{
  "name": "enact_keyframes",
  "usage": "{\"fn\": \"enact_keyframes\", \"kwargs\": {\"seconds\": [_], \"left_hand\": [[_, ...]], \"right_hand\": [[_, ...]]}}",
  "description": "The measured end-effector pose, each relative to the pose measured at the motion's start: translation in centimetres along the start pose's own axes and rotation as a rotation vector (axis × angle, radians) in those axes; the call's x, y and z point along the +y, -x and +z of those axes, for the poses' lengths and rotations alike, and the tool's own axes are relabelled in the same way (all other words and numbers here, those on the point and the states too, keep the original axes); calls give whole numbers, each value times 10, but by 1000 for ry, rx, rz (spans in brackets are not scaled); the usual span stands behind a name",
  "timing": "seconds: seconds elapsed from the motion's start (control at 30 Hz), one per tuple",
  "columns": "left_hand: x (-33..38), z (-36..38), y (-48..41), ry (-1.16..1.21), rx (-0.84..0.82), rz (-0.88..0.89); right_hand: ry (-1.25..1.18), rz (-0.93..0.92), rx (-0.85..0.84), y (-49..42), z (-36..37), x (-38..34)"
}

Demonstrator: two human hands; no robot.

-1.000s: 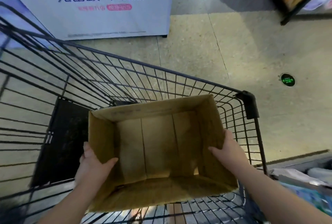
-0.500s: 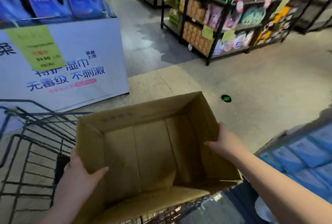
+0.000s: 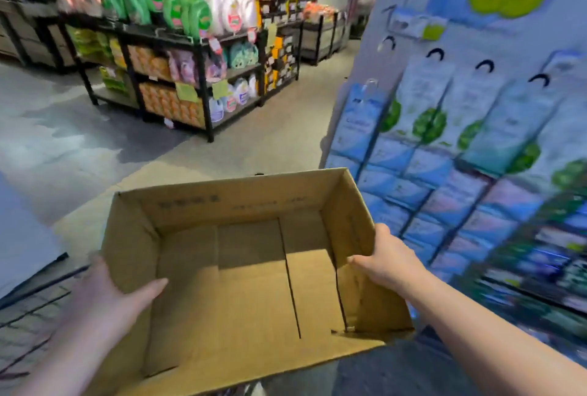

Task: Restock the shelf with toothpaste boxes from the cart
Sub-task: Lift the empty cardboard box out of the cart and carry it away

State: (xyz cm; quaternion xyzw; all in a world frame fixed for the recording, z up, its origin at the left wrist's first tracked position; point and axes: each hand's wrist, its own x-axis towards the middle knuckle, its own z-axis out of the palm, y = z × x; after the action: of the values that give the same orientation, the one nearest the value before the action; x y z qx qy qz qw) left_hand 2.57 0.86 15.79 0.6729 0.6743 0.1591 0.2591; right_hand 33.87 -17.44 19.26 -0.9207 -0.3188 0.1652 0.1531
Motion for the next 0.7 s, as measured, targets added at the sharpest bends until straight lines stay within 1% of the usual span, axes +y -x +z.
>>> {"fn": "enact_keyframes", "kwargs": {"seconds": [0.1, 0.17, 0.23, 0.33, 0.43, 0.5, 0.7], "left_hand": [[34, 30, 14, 4, -81, 116], [56, 50, 29, -53, -131, 203], [79, 72, 52, -94, -182, 295], [113, 106, 101, -86, -280, 390], [141, 142, 160, -103, -430, 470], [157, 163, 207, -127, -499, 549], [201, 209, 371, -191, -603, 758]], "right_hand": [[-30, 130, 44, 24, -14, 56], [-70, 208, 58, 45, -21, 95], [-104, 296, 68, 69, -28, 135], [-165, 438, 102, 113, -38, 200], [-197, 568, 142, 167, -49, 268], [-235, 651, 160, 208, -56, 314], [-281, 866, 206, 339, -80, 435]]}}
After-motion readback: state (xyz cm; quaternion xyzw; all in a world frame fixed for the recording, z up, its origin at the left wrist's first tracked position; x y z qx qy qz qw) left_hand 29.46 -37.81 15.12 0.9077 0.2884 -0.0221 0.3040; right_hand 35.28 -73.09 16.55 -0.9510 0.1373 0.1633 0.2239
